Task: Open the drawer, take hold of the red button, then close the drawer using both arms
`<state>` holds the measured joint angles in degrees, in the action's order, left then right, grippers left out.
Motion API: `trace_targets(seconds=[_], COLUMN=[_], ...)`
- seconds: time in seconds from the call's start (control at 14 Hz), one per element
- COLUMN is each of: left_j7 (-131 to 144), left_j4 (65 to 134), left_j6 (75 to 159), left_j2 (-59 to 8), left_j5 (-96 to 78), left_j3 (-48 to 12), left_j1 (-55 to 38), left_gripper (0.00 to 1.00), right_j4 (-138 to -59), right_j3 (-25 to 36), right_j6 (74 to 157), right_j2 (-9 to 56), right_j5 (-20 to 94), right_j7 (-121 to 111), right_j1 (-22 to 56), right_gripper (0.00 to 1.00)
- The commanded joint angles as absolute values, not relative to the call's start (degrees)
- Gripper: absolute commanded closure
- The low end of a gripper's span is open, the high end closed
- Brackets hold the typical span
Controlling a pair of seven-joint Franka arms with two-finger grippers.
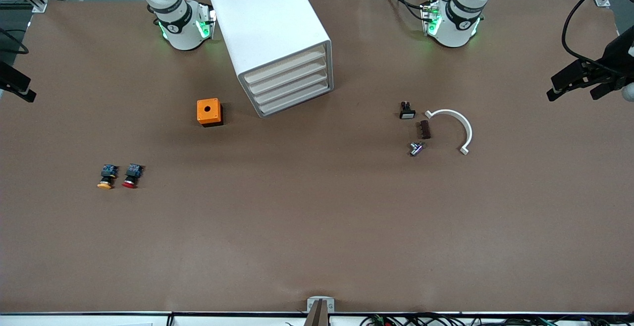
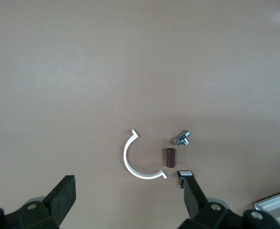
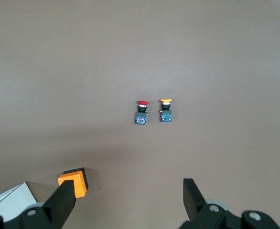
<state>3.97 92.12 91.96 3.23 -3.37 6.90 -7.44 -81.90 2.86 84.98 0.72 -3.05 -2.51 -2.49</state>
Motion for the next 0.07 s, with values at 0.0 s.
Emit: trace_targets(seconds=[0.0], left_j7=[4.4], left_j4=[90.7], left_j6=[90.7], left_j2=[2.6], left_j5=[-2.2], left_j3=[6.4], left_j1=[-7.2], left_gripper=[0.00], right_j4=[-80.4], right_j3=[2.5], right_j6=[81.3], right_j2=[1.3], right_j5=[-3.0], right_j7=[-3.3], right_j1=[-2.9], right_gripper=[0.00])
